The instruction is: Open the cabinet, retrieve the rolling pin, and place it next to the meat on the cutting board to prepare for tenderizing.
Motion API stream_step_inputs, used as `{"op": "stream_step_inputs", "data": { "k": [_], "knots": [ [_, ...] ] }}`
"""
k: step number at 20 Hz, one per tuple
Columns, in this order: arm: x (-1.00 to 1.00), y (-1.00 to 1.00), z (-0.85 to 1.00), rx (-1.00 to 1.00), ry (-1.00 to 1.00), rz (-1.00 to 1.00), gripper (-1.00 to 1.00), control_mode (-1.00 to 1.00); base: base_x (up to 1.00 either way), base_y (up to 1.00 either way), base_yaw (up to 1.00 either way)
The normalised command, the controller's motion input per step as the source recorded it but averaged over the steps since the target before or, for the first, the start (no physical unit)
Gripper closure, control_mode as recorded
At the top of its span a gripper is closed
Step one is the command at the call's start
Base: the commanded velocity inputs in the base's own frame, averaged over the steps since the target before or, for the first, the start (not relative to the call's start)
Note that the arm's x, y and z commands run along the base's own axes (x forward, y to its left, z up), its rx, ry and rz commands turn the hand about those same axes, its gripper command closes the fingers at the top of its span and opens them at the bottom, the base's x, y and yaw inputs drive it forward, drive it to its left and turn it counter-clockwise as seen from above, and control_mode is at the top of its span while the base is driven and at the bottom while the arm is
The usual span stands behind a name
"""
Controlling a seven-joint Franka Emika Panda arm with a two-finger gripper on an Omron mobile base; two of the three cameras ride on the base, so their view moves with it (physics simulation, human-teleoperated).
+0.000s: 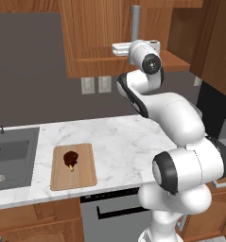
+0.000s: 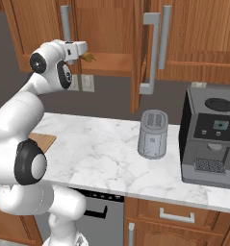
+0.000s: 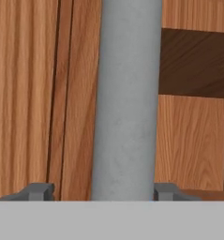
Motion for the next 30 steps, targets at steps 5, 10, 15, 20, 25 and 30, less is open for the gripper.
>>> {"op": "stream_step_inputs", "data": {
  "k": [5, 10, 15, 20, 25, 30],
  "knots": [
    [0.01, 0.00, -0.02, 0.00, 0.00, 0.01, 1.00, -1.00, 0.00, 0.00, 0.00],
    [0.01, 0.00, -0.06, 0.00, 0.00, 0.01, 1.00, -1.00, 0.00, 0.00, 0.00],
    [-0.03, 0.10, -0.09, 0.00, 0.00, 0.01, 1.00, -1.00, 0.00, 0.00, 0.00],
    [-0.23, 0.45, -0.14, 0.00, 0.00, 0.01, 1.00, -1.00, 0.00, 0.00, 0.00],
    [-0.34, 0.60, -0.17, 0.00, 0.00, 0.01, 1.00, -1.00, 0.00, 0.00, 0.00],
    [-0.40, 0.66, -0.17, 0.00, 0.00, 0.00, 1.00, -1.00, 0.00, 0.00, 0.00]
  ]
}}
